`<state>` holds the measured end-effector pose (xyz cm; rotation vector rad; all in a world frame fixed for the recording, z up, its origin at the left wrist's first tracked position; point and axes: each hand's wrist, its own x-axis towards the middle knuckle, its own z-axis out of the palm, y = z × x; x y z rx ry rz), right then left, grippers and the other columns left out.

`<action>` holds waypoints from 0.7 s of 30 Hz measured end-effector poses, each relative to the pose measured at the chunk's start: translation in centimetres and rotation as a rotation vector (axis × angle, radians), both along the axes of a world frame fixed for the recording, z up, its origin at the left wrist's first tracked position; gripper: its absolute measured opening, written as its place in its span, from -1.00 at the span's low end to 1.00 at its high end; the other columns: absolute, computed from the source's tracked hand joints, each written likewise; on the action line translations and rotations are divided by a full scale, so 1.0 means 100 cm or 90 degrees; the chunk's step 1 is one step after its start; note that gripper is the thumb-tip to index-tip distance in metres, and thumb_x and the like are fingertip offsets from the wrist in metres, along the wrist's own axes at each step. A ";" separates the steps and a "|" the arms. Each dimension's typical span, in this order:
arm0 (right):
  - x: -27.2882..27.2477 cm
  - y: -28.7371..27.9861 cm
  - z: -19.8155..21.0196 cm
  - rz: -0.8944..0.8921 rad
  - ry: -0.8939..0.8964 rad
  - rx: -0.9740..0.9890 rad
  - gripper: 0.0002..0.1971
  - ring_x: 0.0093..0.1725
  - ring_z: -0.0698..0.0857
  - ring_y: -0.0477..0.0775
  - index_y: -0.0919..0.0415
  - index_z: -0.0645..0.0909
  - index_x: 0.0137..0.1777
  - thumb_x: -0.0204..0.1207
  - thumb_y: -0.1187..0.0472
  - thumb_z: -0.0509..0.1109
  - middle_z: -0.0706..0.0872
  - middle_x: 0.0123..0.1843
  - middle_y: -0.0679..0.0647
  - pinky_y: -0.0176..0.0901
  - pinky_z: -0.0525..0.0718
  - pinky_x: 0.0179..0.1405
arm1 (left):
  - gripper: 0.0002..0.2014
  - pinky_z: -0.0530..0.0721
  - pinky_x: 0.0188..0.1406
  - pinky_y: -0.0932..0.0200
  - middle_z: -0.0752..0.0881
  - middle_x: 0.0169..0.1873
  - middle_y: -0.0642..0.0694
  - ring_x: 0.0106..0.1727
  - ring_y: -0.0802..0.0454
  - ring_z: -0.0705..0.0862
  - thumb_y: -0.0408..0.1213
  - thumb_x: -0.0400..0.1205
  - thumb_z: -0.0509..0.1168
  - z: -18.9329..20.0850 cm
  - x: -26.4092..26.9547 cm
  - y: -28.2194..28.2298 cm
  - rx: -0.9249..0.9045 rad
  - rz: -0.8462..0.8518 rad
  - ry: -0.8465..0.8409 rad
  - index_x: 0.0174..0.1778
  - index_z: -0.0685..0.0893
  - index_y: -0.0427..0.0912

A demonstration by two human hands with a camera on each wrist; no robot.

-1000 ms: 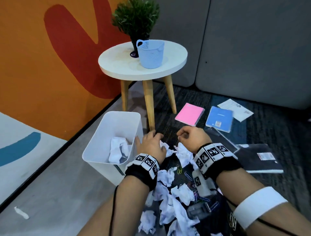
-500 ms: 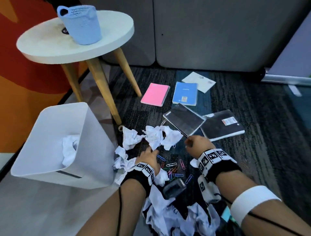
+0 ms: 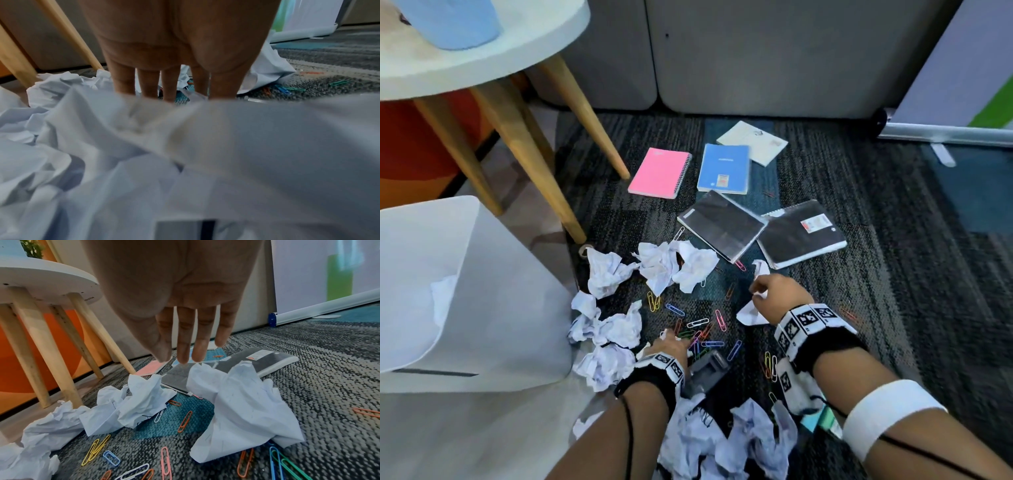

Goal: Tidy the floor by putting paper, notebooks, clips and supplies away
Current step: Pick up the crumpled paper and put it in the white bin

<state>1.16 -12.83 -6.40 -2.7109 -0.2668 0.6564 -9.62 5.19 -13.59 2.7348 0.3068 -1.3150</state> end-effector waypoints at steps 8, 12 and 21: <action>-0.006 0.009 -0.006 0.034 -0.002 0.016 -0.75 0.21 0.67 0.11 0.02 0.68 0.13 0.50 0.20 0.30 0.72 0.22 0.03 -0.07 0.65 0.20 | -0.54 0.48 0.43 -0.13 0.38 0.46 -0.27 0.43 -0.28 0.47 -0.37 0.63 0.22 0.008 0.013 0.008 -0.070 0.138 -0.132 0.45 0.35 -0.12; -0.006 0.019 -0.004 0.057 -0.004 0.013 -0.75 0.17 0.69 0.10 0.02 0.66 0.14 0.50 0.18 0.30 0.71 0.20 0.03 -0.08 0.67 0.16 | -0.68 0.54 0.30 0.02 0.52 0.34 -0.22 0.32 -0.17 0.57 -0.21 0.69 0.17 0.030 0.032 0.012 -0.124 0.229 -0.252 0.36 0.41 -0.16; -0.001 0.040 0.012 0.096 -0.055 0.029 -0.67 0.20 0.66 0.12 0.00 0.54 0.29 0.52 0.15 0.29 0.64 0.26 0.04 -0.08 0.65 0.15 | -0.73 0.58 0.12 0.02 0.61 0.21 -0.20 0.15 -0.20 0.64 -0.18 0.66 0.23 0.100 0.050 0.035 -0.161 0.326 -0.475 0.25 0.47 -0.12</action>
